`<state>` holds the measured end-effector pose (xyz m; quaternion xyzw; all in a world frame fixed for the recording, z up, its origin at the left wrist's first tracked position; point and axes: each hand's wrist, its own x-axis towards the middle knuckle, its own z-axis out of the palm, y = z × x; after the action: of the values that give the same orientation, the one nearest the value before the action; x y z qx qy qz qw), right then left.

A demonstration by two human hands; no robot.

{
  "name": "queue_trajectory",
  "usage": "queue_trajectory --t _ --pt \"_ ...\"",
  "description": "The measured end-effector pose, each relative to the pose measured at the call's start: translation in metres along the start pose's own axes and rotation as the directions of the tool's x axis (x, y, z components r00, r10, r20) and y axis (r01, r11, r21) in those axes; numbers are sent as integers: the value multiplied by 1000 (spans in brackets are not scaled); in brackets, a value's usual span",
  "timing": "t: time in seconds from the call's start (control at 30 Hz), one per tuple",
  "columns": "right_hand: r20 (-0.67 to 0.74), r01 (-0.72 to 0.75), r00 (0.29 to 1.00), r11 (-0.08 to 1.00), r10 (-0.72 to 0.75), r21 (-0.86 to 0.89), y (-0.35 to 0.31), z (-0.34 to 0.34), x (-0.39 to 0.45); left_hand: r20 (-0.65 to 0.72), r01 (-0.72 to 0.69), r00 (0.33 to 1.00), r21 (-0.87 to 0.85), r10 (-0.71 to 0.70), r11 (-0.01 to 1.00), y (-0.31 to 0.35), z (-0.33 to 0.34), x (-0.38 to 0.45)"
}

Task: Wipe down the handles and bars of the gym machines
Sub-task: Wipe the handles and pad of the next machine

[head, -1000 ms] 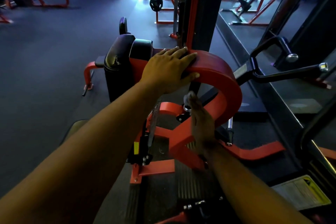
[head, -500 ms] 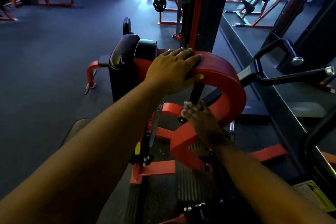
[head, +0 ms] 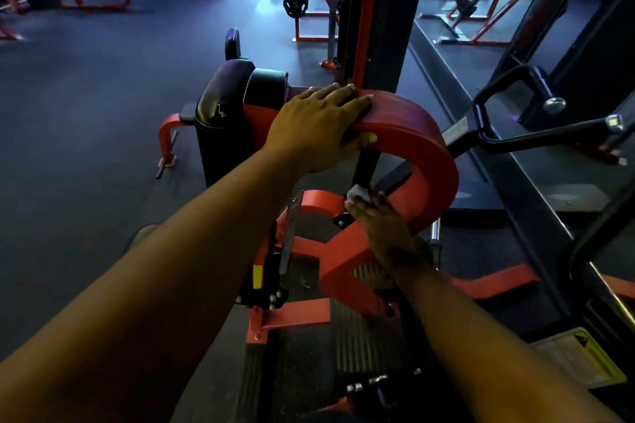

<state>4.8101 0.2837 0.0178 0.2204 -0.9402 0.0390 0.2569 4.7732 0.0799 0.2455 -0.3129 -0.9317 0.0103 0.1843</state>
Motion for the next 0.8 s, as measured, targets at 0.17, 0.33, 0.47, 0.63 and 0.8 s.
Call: queue_trajectory --t 0.17,0.33,0.47,0.63,0.8 --pt "-255 -220 872 800 417 558 -27 -29 -4 -2 0 1000 8 0 1000 0 -2 1" --pt "-87 -235 601 279 795 931 -48 -70 49 5 6 1000 15 -6 1000 2 0 2" --pt "23 -437 452 198 892 878 -64 -42 53 3 5 1000 10 -5 1000 1 0 1" --pt "257 -543 453 35 854 839 -56 -17 36 13 12 1000 4 -12 1000 2 0 1" --pt "87 -417 463 131 882 899 -49 -66 73 1 3 1000 8 -3 1000 1 1 2"
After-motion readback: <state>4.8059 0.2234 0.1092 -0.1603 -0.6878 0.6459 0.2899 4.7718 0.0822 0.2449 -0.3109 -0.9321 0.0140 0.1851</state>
